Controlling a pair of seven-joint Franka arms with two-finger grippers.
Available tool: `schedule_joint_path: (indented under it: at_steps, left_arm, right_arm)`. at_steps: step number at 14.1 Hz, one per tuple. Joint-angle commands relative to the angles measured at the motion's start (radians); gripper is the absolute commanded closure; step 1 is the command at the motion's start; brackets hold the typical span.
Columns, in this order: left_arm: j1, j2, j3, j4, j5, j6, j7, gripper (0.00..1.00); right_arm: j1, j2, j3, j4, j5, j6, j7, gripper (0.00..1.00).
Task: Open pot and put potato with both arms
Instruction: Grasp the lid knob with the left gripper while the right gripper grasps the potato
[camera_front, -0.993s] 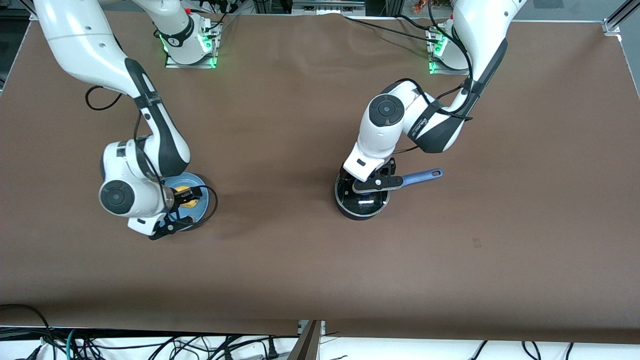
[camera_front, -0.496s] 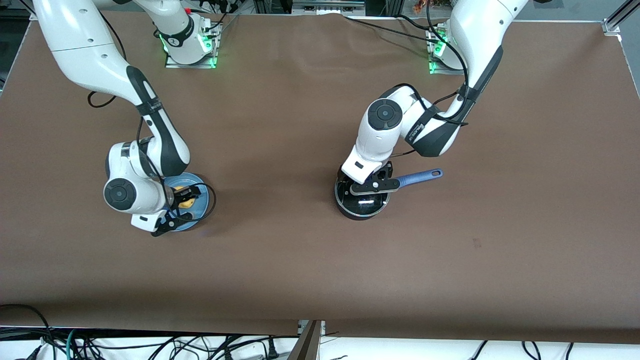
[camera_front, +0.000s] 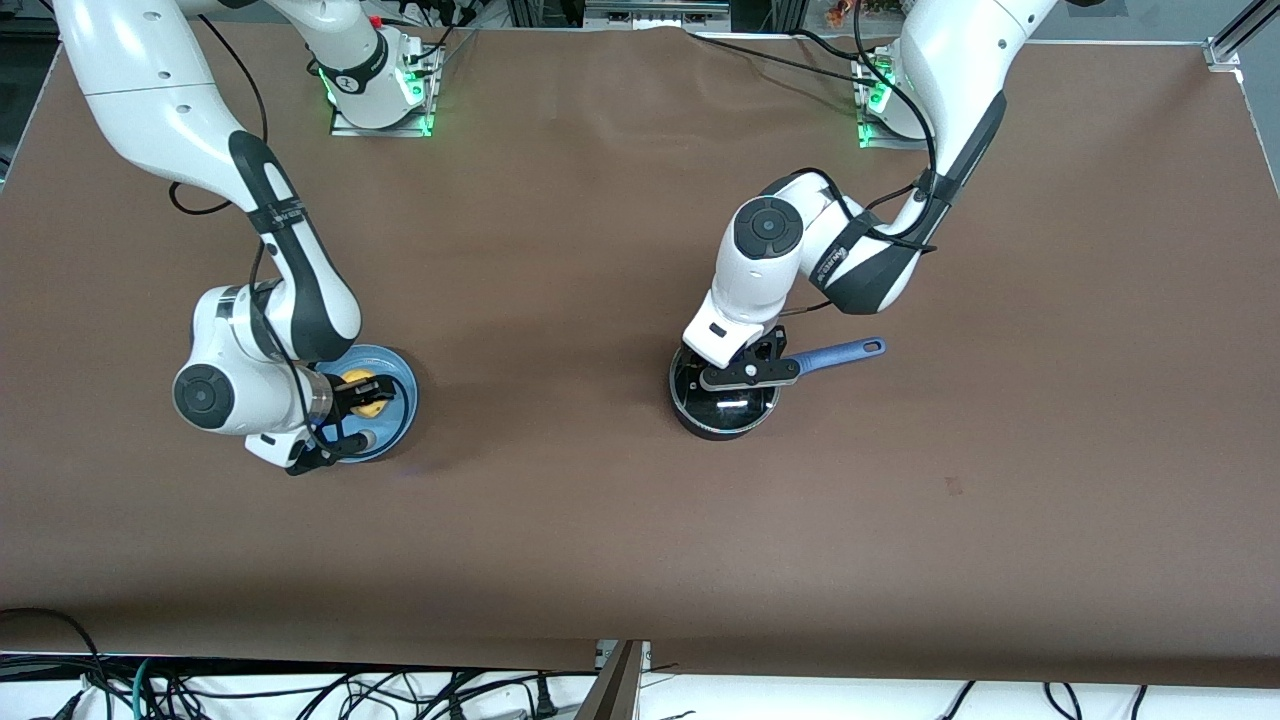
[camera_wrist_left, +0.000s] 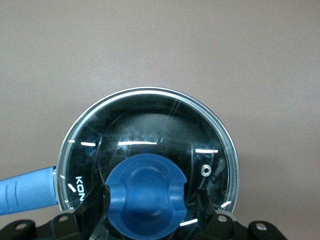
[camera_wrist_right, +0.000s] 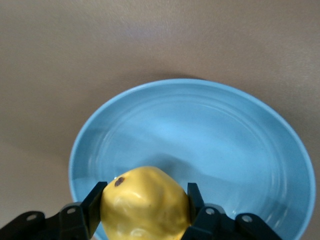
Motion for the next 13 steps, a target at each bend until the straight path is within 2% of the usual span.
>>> schedule_joint_path:
  at_steps: [1,3,7,10,11,13]
  left_arm:
    - [0.001,0.011,0.000,0.018,0.035,0.002,-0.004,0.30]
    - [0.001,0.009,0.000,0.018,0.034,0.001,-0.004,0.34]
    - [0.007,0.005,-0.002,0.019,0.034,-0.001,-0.002,0.42]
    - [0.010,-0.011,-0.002,0.028,0.029,-0.011,-0.002,0.49]
    - [0.012,-0.015,-0.002,0.028,0.020,-0.013,-0.002,0.49]
    - [0.022,-0.037,-0.002,0.030,0.015,-0.039,-0.001,0.49]
  right_arm:
    - [-0.003,-0.011,0.011,0.080,0.044,-0.127,0.098,0.82]
    - [0.017,-0.010,0.015,0.136,0.063,-0.167,0.194,0.82]
    - [0.069,-0.008,0.015,0.184,0.184,-0.215,0.348,0.82]
    - [0.140,-0.008,0.015,0.212,0.221,-0.219,0.520,0.82]
    - [0.167,-0.008,0.015,0.213,0.250,-0.210,0.581,0.82]
    - [0.224,0.007,0.015,0.247,0.361,-0.195,0.707,0.82]
